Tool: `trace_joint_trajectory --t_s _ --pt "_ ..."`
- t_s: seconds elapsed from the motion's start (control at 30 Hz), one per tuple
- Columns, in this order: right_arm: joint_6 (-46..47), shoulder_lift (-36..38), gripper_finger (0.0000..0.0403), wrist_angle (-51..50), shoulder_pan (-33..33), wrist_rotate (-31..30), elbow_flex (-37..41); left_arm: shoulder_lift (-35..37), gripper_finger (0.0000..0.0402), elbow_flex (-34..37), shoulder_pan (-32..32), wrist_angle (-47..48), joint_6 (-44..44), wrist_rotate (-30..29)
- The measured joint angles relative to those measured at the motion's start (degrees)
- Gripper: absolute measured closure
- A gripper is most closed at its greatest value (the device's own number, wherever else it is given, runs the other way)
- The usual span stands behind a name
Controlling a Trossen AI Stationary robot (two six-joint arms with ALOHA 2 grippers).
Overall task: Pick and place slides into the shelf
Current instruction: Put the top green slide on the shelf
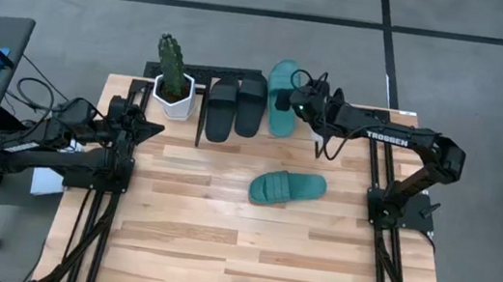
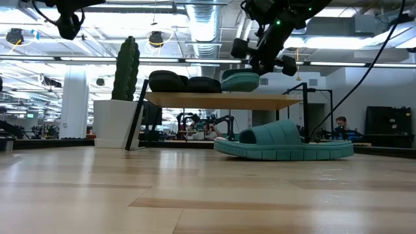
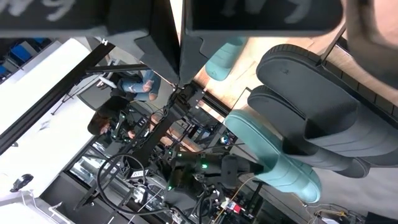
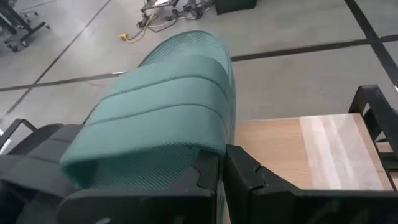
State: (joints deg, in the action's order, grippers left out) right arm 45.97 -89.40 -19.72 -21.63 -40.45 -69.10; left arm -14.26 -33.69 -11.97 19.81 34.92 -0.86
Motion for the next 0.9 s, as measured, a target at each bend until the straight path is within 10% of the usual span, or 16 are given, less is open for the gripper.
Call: trace_joint_trajectory --t_s 0.9 --pt "4.86 -0.18 0.0403 -3.83 3.66 -2.94 -0.03 0.0 0.0401 0.0 -0.02 0.0 1.16 -0.02"
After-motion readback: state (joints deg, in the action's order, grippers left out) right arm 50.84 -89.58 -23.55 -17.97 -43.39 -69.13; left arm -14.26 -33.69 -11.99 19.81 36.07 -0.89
